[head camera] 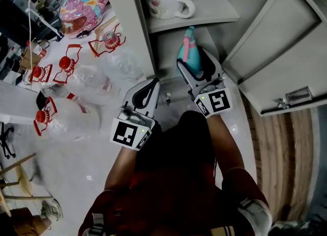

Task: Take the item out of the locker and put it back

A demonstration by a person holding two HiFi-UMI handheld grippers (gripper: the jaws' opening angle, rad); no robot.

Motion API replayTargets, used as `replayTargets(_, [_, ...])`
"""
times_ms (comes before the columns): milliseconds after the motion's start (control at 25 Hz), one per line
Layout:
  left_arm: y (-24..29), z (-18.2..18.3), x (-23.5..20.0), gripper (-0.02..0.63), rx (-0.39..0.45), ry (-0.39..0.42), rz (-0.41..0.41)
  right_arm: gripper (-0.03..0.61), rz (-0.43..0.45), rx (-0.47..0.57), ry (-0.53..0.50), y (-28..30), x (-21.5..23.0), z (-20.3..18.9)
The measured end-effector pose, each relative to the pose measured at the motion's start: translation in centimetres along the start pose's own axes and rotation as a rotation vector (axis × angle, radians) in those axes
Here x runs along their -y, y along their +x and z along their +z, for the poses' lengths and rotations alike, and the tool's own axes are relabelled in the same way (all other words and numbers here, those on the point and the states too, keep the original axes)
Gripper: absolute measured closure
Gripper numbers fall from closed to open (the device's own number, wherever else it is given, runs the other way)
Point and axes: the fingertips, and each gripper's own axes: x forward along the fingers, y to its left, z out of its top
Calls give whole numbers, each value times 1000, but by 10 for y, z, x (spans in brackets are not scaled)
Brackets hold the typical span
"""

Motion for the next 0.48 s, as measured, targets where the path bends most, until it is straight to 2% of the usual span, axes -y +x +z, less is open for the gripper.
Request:
replayTargets(360, [1,-12,3,607,4,6,-1,265,6,-51,-33,9,2,-8])
replayTargets(480, [1,-14,3,607,2,6,5,265,13,-75,-85,14,0,-9])
